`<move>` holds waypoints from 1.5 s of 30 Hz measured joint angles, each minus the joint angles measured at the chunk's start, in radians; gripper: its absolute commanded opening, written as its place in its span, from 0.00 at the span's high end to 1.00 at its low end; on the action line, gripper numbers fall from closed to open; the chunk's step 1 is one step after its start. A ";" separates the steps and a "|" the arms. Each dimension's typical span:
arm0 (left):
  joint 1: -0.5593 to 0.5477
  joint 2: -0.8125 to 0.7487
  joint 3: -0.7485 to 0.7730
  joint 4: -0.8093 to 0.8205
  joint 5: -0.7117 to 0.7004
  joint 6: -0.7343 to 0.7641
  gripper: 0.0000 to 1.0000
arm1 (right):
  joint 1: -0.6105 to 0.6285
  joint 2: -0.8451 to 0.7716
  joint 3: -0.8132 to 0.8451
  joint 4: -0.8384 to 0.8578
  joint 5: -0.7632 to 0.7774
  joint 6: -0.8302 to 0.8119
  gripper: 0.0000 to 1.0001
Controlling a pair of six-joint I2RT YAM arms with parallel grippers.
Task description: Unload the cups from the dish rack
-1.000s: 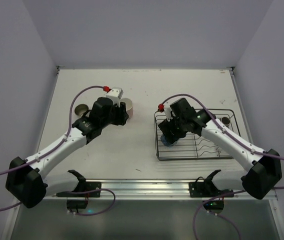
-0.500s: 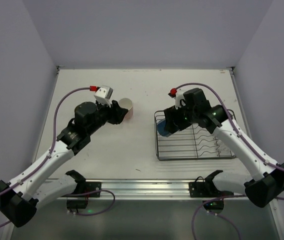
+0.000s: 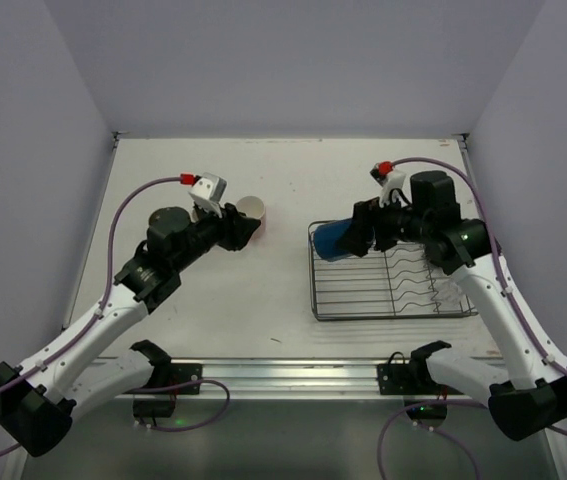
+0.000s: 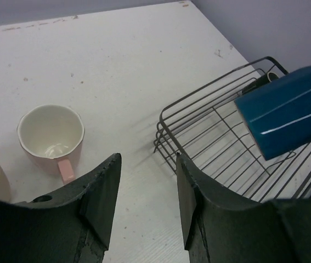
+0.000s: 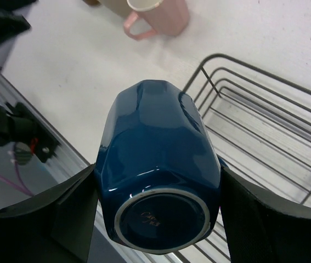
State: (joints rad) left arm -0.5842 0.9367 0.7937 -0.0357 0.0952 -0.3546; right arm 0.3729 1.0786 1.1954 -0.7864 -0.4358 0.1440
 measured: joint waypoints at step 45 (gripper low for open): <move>-0.117 0.064 -0.304 0.992 0.643 0.053 0.44 | -0.186 -0.178 -0.209 1.094 -0.688 1.046 1.00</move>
State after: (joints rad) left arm -0.7010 1.0004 0.4896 0.9565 0.7380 -0.3012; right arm 0.1871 0.9009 0.9859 0.3077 -1.1236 1.1904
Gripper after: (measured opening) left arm 0.562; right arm 0.779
